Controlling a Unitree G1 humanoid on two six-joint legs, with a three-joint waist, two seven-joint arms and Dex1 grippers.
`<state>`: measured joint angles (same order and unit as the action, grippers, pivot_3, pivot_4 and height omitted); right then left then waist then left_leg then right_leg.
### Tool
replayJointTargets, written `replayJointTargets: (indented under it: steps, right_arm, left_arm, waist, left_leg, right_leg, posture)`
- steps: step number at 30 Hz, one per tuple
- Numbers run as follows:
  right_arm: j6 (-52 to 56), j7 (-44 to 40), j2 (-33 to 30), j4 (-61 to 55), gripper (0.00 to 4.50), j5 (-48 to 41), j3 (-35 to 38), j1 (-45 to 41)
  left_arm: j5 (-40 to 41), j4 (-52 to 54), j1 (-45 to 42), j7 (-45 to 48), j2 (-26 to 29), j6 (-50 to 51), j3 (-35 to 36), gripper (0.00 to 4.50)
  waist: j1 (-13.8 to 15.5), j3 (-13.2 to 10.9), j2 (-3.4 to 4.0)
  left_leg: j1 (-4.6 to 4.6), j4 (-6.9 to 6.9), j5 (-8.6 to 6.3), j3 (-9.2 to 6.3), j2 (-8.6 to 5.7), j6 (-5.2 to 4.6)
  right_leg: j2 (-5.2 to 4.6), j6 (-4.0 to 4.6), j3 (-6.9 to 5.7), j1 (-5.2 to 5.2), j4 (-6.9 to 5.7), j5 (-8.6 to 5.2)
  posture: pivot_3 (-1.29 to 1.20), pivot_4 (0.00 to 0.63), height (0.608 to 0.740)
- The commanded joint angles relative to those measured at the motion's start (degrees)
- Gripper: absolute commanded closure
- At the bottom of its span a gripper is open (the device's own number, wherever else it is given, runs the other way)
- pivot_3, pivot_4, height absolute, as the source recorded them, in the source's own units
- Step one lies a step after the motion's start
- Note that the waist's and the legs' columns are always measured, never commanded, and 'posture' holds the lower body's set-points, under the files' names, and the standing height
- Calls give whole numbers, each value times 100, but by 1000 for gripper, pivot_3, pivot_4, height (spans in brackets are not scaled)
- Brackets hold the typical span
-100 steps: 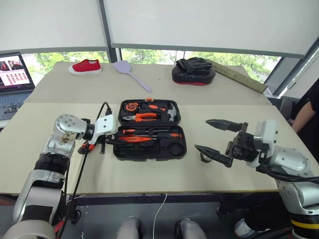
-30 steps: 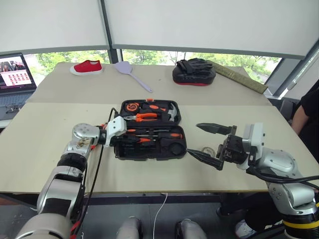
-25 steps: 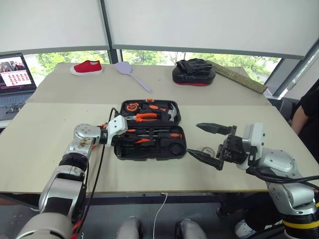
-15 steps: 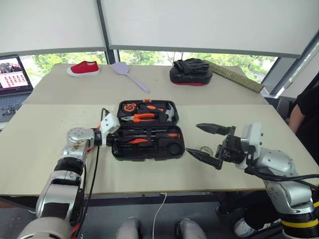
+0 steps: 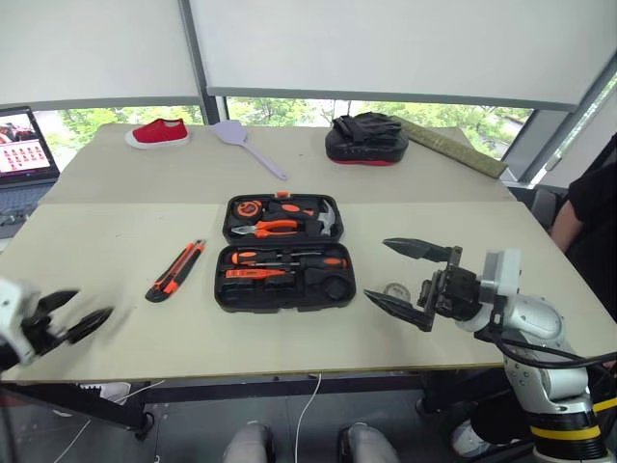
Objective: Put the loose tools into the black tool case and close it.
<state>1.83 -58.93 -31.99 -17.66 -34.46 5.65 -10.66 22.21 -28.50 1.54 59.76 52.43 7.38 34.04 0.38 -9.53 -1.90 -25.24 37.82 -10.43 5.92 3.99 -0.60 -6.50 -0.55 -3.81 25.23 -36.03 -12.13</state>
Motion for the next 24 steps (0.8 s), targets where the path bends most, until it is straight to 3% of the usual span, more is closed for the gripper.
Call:
replayJointTargets:
  steps: [1, 5, 8, 12, 13, 15, 23, 24]
  right_arm:
    - [196, -10, -131, -313, 0, -265, 154, -77]
    - [333, 40, -127, -341, 0, -240, 27, -231]
    - [403, 122, -85, -325, 0, -138, -110, -442]
    - [434, 94, -97, -234, 0, -70, -176, -525]
    - [434, 79, -102, -226, 0, -49, -197, -530]
    - [446, 81, -98, -223, 0, -38, -212, -536]
    - [541, 78, -131, -243, 0, -113, -119, -505]
    - [549, 35, -137, -260, 0, -156, -111, -495]
  left_arm:
    - [185, 366, 18, -245, 110, 293, 255, 15]
    - [698, 1215, -350, -378, -21, 1393, -22, 15]
    - [868, 1872, -1070, -811, -28, 2534, -612, 15]
    - [583, 1786, -2032, -1534, -289, 3216, -1267, 15]
    - [472, 1756, -2211, -1638, -352, 3273, -1460, 15]
    - [234, 1644, -2523, -1754, -487, 3214, -1844, 15]
    - [-668, 518, -3452, -2006, -896, 2931, -2874, 15]
    - [-722, 408, -3551, -2004, -946, 2942, -2946, 522]
  waist:
    - [81, 0, 0]
    - [172, 1, -2]
    - [208, 1, -2]
    - [177, 3, -5]
    - [167, 4, -6]
    - [102, 4, -6]
    - [14, 2, -8]
    - [23, 2, -8]
  left_leg:
    - [-1, 0, -1, 1, 0, 2]
    - [-2, -1, -3, 3, 1, 5]
    - [-3, 0, -3, 5, 0, 6]
    - [-2, 0, -1, 39, -12, 3]
    - [-3, 0, 2, 45, -11, -1]
    - [-4, 0, 26, 49, -9, -42]
    - [-6, 0, 22, 48, -3, -41]
    - [-6, 0, 22, 48, -3, -41]
  right_leg:
    - [-4, 0, -5, -2, 4, 0]
    - [-15, -1, -7, -4, 12, 1]
    - [-13, -3, -8, -4, 9, 3]
    - [2, -6, -5, -30, 3, 6]
    - [9, -38, -2, -30, 2, 26]
    - [20, -37, 7, -28, 0, 23]
    - [35, -37, 11, -26, -6, 19]
    - [35, -39, 11, -26, -5, 17]
  posture:
    - [0, 150, 740]
    - [0, 150, 740]
    - [0, 150, 740]
    - [0, 150, 740]
    - [0, 150, 740]
    - [0, 150, 740]
    - [0, 150, 740]
    - [0, 150, 740]
